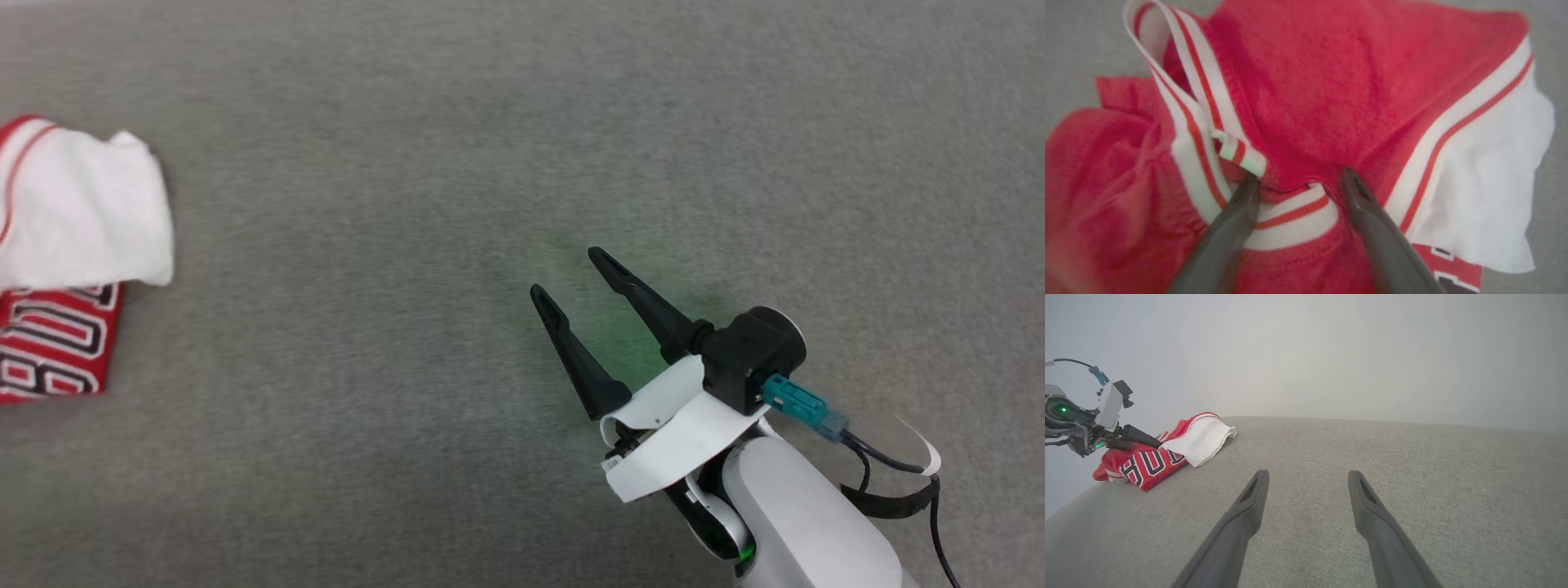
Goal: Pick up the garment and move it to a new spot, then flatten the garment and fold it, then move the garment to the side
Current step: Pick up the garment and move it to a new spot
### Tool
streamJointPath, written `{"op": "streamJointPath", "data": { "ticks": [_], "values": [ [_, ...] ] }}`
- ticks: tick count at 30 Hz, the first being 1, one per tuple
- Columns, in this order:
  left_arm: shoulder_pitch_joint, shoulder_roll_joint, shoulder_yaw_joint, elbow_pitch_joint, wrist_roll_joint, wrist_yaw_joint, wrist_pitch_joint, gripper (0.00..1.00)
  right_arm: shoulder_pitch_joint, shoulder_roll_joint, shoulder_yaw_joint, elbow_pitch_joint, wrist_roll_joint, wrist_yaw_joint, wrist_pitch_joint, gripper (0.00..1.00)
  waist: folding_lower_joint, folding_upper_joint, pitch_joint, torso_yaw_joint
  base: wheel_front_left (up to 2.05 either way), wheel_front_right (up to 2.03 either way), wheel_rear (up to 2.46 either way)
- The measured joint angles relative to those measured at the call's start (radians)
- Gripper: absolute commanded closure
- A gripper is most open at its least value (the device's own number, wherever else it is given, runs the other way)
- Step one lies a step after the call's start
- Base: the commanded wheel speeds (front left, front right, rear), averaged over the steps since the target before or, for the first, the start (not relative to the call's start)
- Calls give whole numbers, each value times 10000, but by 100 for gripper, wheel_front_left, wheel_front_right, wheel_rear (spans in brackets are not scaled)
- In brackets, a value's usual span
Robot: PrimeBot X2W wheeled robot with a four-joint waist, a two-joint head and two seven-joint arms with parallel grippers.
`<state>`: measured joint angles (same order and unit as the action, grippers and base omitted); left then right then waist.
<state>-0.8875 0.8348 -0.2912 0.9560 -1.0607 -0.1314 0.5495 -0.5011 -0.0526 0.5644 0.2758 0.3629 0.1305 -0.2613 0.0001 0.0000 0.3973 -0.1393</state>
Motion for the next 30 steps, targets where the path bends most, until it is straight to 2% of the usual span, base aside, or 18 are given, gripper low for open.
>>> {"op": "streamJointPath", "data": {
  "ticks": [8, 16, 17, 18, 19, 24, 30],
  "values": [
    [66, 454, -8, 368, -1051, 0, 1365, 0, -71, -2, 134, -384, -125, 0, 0, 0, -1, 0, 552, -587, 0, 0, 0],
    [-17, 777, -132, 58, -1511, 38, 1862, 0, -128, 0, 128, -635, -370, 0, 0, 0, -1, 0, 992, -782, 0, 0, 0],
    [-15, 788, -165, -10, -1540, 40, 1822, 29, -128, 0, 123, -646, -378, 0, 0, 0, -1, 0, 1017, -774, 0, 0, 0],
    [-11, 788, -215, -100, -1572, 42, 1772, 78, -128, 0, 115, -658, -378, 0, 0, 0, -1, 0, 1029, -752, 0, 0, 0],
    [4, 775, -234, -171, -1653, 42, 1678, 100, -130, 0, 111, -675, -384, 0, 0, 0, -1, 0, 1034, -720, 0, 0, 0],
    [49, 514, -359, -525, -1979, 42, 1237, 100, -211, 4, 79, -652, -387, 0, 0, 0, -1, 0, 919, -517, 0, 0, 0],
    [168, 430, -1034, -1233, -1814, 50, 347, 100, -205, 10, -84, -497, -288, 0, 0, 0, 0, 0, 533, -250, 0, 0, 0]
  ]
}}
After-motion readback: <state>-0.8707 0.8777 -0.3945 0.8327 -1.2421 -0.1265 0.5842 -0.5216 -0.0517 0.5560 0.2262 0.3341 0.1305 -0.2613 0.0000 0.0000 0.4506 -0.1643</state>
